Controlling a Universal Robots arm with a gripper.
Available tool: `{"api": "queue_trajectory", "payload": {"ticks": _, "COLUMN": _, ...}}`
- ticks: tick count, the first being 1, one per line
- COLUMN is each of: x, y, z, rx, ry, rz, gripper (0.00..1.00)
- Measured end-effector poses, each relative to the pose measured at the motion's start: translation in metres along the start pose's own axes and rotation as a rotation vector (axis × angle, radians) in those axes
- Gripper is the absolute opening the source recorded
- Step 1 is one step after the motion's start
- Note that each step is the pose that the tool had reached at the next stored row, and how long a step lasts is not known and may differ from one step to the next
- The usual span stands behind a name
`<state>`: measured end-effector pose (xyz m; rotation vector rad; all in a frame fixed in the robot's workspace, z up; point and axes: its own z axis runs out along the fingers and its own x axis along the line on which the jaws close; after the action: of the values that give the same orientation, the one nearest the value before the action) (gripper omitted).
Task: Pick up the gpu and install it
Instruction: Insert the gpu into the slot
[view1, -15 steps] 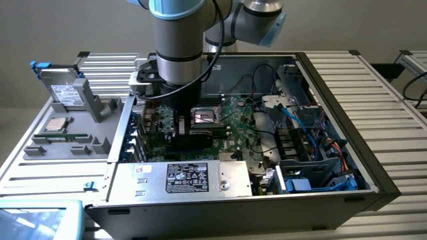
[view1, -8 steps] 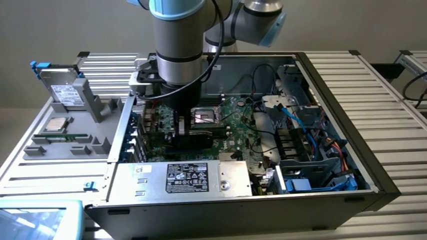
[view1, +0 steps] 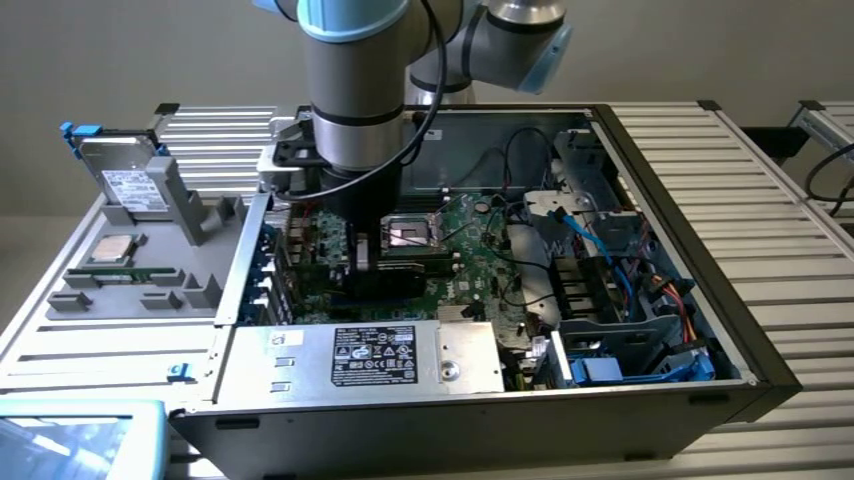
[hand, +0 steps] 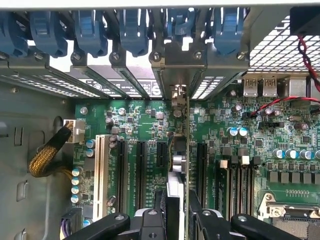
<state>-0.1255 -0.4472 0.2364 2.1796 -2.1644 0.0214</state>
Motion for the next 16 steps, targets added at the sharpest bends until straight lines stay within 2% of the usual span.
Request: {"api": "queue_trajectory", "payload": {"ticks": 16, "x": 0.0002, "y": 0.0023, "z": 0.0021, "rx": -0.0018, "ry": 0.0009, "rz": -0.002, "gripper": 0.28}}
